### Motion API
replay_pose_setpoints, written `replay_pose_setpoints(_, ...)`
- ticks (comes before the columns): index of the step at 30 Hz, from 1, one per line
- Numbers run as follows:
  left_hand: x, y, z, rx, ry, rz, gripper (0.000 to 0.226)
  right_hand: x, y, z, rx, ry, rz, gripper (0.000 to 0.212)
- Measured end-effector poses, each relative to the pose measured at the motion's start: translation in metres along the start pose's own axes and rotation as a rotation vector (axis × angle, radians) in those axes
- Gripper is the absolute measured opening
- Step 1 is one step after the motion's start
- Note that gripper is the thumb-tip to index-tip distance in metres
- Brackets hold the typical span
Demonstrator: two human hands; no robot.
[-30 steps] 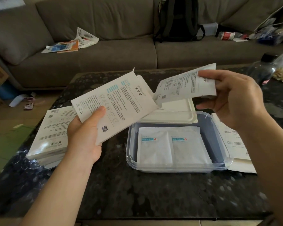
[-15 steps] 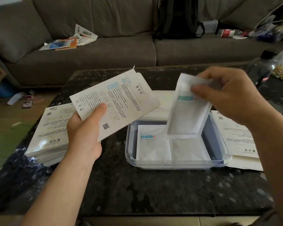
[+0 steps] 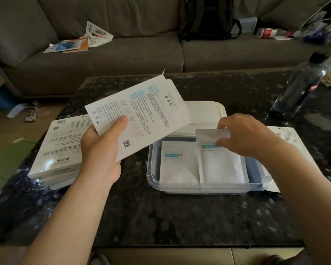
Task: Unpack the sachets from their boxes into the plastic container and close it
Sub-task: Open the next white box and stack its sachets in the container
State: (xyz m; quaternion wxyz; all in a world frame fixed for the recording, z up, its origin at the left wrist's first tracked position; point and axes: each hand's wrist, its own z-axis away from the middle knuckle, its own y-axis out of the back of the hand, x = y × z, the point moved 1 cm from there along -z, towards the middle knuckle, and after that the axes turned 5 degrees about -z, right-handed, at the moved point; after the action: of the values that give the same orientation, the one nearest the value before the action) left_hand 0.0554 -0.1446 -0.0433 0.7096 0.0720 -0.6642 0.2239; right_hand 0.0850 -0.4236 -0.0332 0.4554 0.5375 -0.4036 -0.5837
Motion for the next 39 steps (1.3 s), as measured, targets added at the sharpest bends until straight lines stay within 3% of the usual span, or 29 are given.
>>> replay_pose_setpoints(3,0.000,-0.001,0.000,-0.008,0.004,-0.003,0.024,-0.007,-0.006,0.005,0.040,-0.034,0.189,0.047)
replay_pose_setpoints(8,-0.001,-0.002,0.001,-0.027,0.010,-0.019,0.024,-0.024,-0.014,0.016,0.089,-0.001,0.271,0.031)
replay_pose_setpoints(14,-0.003,-0.002,0.001,-0.041,0.016,-0.031,0.030,-0.030,-0.026,0.025,-0.406,0.158,0.087,0.085)
replay_pose_setpoints(39,-0.005,-0.004,0.003,-0.081,0.044,-0.056,0.028,-0.023,-0.031,0.023,-0.516,0.067,0.202,0.093)
